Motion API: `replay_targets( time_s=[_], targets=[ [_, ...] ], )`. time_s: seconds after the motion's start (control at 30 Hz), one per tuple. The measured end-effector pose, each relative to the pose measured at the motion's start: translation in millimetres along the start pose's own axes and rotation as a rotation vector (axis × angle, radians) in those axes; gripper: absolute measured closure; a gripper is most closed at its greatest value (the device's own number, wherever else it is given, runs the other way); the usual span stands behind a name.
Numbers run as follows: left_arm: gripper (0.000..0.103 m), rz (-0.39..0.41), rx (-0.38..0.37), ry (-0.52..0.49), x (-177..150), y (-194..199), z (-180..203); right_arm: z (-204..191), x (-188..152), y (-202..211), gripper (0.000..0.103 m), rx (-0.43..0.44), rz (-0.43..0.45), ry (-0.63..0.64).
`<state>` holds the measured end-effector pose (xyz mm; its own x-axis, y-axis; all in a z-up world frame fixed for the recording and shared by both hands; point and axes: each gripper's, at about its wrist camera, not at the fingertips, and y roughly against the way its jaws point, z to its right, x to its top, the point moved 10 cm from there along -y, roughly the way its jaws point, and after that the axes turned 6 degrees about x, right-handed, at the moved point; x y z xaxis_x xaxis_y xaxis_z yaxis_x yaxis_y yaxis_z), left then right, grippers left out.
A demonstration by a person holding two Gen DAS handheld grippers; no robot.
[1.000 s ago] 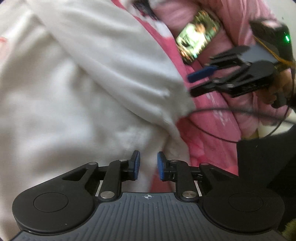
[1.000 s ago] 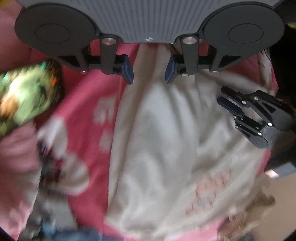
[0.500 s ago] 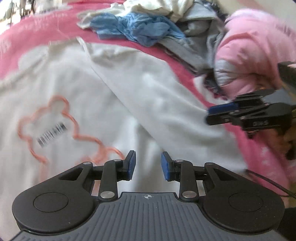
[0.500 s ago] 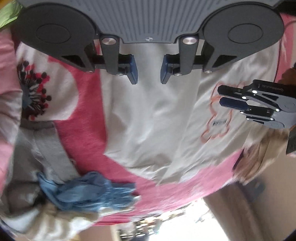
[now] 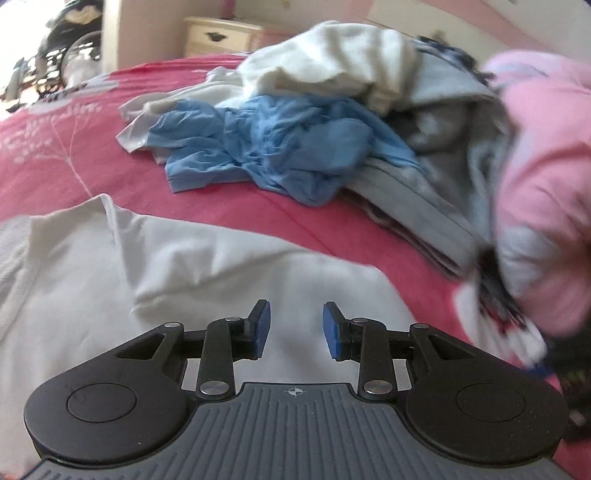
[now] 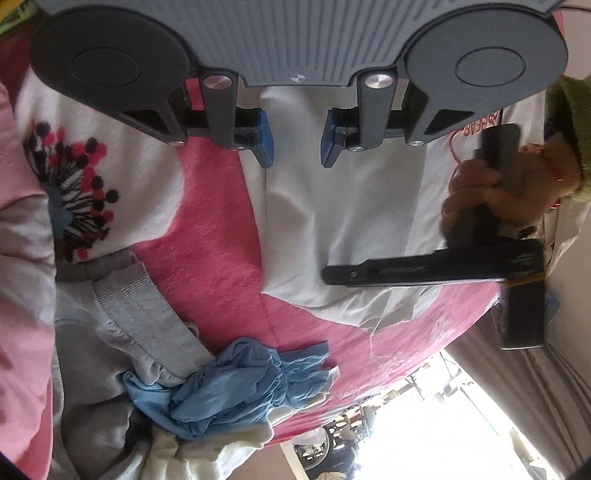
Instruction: Fold clothes
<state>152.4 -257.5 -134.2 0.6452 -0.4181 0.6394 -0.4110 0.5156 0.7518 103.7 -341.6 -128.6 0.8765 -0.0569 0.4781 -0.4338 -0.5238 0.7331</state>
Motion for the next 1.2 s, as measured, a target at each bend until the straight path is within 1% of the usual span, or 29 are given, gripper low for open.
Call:
replay_targets(
  time_s=[0.03, 0.1, 0.17, 0.27, 0.3, 0.4, 0.47, 0.57, 0.67, 0.77, 0.87, 1.13, 1.2],
  targets=[
    [0.072, 0.009, 0.010, 0.010, 2, -7, -4, 1, -2, -4, 0.072, 0.005, -0.012, 0.000],
    [0.073, 0.049, 0.035, 0.021, 7, -16, -13, -1, -12, -11, 0.072, 0.010, -0.040, 0.014],
    [0.073, 0.095, 0.044, 0.053, 10, -21, -22, -4, -23, -15, 0.072, 0.013, -0.066, 0.043],
    [0.073, 0.160, 0.071, 0.073, 12, -25, -28, -17, -37, -11, 0.072, 0.003, -0.116, 0.172],
    [0.073, 0.179, 0.079, 0.075, 12, -25, -29, -19, -37, -9, 0.072, -0.004, -0.125, 0.199],
    [0.073, 0.220, 0.086, 0.075, 9, -26, -30, -19, -20, -1, 0.072, 0.005, -0.110, 0.185],
    [0.073, 0.232, 0.082, 0.078, 9, -26, -31, -13, 0, 2, 0.071, 0.032, -0.061, 0.115],
    [0.073, 0.238, 0.062, 0.101, 9, -26, -34, 0, 21, -7, 0.070, 0.042, -0.026, 0.033],
    [0.073, 0.240, 0.047, 0.116, 8, -26, -36, 8, 32, -20, 0.070, 0.027, -0.003, 0.016],
    [0.073, 0.246, 0.047, 0.118, 8, -25, -36, 13, 45, -29, 0.070, 0.018, 0.030, 0.009],
    [0.073, 0.249, 0.042, 0.123, 7, -26, -37, 17, 58, -34, 0.070, 0.042, 0.059, -0.015],
    [0.073, 0.250, 0.040, 0.125, 7, -26, -37, 13, 70, -44, 0.069, 0.125, 0.078, -0.044],
    [0.073, 0.250, 0.040, 0.126, 7, -26, -37, 16, 69, -46, 0.072, 0.128, 0.077, -0.059]
  ],
)
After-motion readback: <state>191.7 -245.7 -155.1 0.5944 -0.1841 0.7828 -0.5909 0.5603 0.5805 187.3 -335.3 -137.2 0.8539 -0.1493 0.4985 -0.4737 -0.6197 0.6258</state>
